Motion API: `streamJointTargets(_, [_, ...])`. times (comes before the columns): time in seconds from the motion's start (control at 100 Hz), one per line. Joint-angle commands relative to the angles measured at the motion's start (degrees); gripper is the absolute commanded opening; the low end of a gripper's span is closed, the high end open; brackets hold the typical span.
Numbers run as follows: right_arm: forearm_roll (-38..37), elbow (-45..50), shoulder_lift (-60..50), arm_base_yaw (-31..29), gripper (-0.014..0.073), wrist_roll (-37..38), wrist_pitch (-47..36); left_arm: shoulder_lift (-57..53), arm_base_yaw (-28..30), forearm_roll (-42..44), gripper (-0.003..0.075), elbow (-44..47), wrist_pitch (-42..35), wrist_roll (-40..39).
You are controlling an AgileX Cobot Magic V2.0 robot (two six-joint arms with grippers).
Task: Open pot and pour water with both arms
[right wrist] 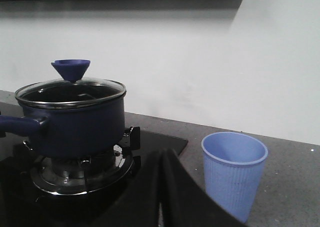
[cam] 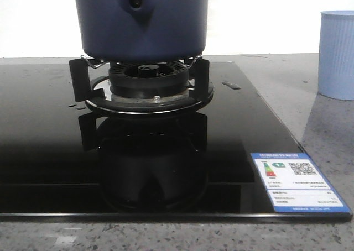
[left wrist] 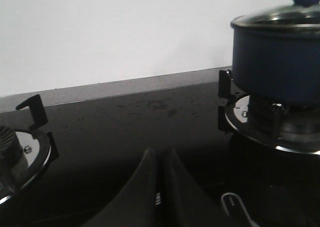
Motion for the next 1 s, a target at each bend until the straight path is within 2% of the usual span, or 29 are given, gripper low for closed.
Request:
streamJointTargets(0.0, [-0.3,-1.5,0.6,0.2,-0.0074,-0.4,-3.8,-0.7,-0.4,7.6,-0.0019,1.7,-8.0,-7.1])
streamJointTargets(0.11, [-0.3,-1.5,0.6,0.2,-0.0074,-0.4,-3.8,-4.2,-0.4,7.7,-0.0019,6.8,-12.0,-7.9])
streamJointTargets(0.28, [-0.3,-1.5,0.6,0.2,-0.0074,-0.4,-3.8,-10.3,1.7,5.7,-0.0019,12.0,-10.0,-8.9])
streamJointTargets(0.5, [-0.3,-1.5,0.6,0.2,-0.0074,-0.4,-3.8,-11.0,6.1,3.6,-0.0019,12.5,6.7,-8.9])
streamJointTargets(0.99, [-0.3,-1.5,0.6,0.2,-0.0074,-0.4,-3.8,-11.0,7.3,3.6,-0.0019,12.5,6.5,-8.9])
